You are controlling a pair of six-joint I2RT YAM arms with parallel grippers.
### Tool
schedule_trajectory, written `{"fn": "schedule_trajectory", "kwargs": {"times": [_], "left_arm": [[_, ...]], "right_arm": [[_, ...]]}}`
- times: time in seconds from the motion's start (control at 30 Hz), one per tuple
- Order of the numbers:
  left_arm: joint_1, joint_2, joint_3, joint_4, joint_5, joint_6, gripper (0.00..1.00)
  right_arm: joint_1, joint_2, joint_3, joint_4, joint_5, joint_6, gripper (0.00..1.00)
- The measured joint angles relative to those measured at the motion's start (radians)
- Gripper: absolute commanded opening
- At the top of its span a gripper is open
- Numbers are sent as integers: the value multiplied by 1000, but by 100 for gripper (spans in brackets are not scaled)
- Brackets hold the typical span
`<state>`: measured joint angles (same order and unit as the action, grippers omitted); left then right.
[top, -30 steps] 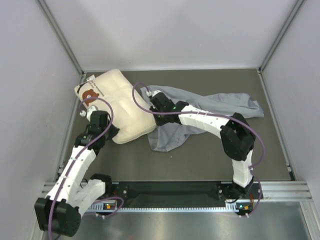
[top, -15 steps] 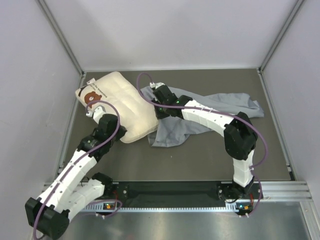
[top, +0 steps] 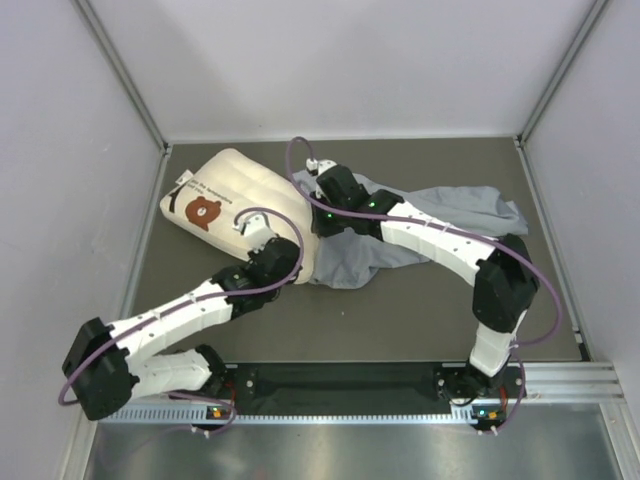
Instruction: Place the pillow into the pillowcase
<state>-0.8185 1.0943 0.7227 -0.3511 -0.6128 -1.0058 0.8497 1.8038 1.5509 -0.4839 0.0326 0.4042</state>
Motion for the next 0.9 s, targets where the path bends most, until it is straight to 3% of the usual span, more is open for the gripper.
{"fn": "schedule_trajectory", "kwargs": {"times": [0.2, 0.5, 0.7, 0.9], "left_arm": [[-113, 137, 31, 152, -91, -6, 0], [-122, 312, 195, 210, -213, 77, 0], [-63, 352, 205, 264, -166, 79, 0], [-35, 447, 183, 392, -105, -11, 0]], "right_arm": [[0, -73, -59, 0, -35, 2, 0], [-2, -110, -144, 6, -3, 8, 4], [-9, -169, -205, 29, 25, 27, 4], [-16, -187, -236, 11, 14, 45, 3]]}}
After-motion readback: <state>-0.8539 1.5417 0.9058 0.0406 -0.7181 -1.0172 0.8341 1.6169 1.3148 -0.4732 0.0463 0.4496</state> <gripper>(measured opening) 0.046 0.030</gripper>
